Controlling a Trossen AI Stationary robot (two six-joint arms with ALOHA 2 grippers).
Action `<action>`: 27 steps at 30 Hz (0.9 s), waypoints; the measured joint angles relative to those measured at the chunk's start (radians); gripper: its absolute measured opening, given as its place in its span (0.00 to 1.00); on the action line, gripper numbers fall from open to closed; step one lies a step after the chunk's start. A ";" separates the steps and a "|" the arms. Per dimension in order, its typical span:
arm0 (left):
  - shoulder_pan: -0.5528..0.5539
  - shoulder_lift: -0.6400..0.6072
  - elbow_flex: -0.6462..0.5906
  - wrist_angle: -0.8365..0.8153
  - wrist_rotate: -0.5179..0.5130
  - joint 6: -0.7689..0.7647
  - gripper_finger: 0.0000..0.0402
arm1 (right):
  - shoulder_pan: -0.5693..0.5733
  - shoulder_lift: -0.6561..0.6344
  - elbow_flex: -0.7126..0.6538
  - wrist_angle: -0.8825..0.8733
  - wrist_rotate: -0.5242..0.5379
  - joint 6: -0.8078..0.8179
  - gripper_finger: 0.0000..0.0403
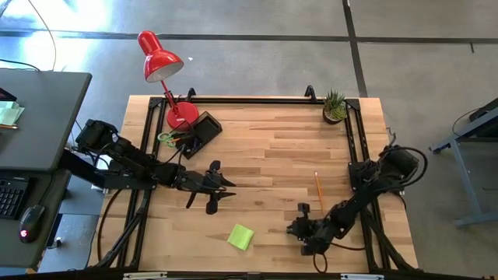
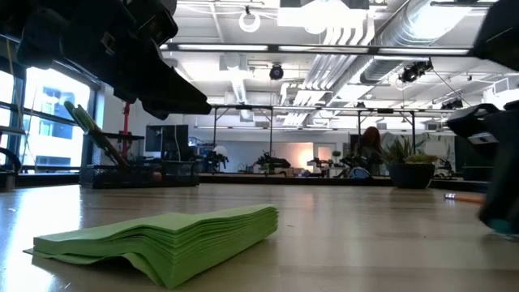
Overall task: Pick and place office supplies into organizer
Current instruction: Put the blue binder clip into the desk organizer
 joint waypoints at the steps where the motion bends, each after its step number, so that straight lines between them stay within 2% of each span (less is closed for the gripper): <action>1: 0.000 0.000 0.000 0.000 0.000 0.000 0.32 | -0.009 0.000 0.000 0.000 0.001 -0.013 0.13; 7: 0.000 -0.001 0.000 -0.002 0.000 0.000 0.32 | -0.082 0.000 0.004 0.003 0.026 -0.128 0.14; 11: 0.000 -0.032 0.000 -0.013 0.005 0.000 0.32 | -0.144 -0.003 0.036 0.006 0.084 -0.289 0.13; 17: 0.000 -0.181 0.000 -0.131 0.007 0.026 0.32 | -0.269 -0.033 0.090 0.033 0.120 -0.551 0.10; 20: 0.000 -0.293 0.001 -0.216 -0.002 0.028 0.32 | -0.355 -0.037 0.112 0.096 0.061 -0.682 0.09; 22: 0.000 -0.374 0.001 -0.286 -0.008 0.027 0.32 | -0.417 -0.037 0.129 0.137 -0.025 -0.747 0.08; 25: 0.000 -0.499 0.001 -0.437 -0.028 0.011 0.32 | -0.511 -0.037 0.146 0.150 -0.162 -0.771 0.09; 27: 0.000 -0.562 0.001 -0.536 -0.062 -0.020 0.32 | -0.564 -0.037 0.152 0.145 -0.215 -0.741 0.09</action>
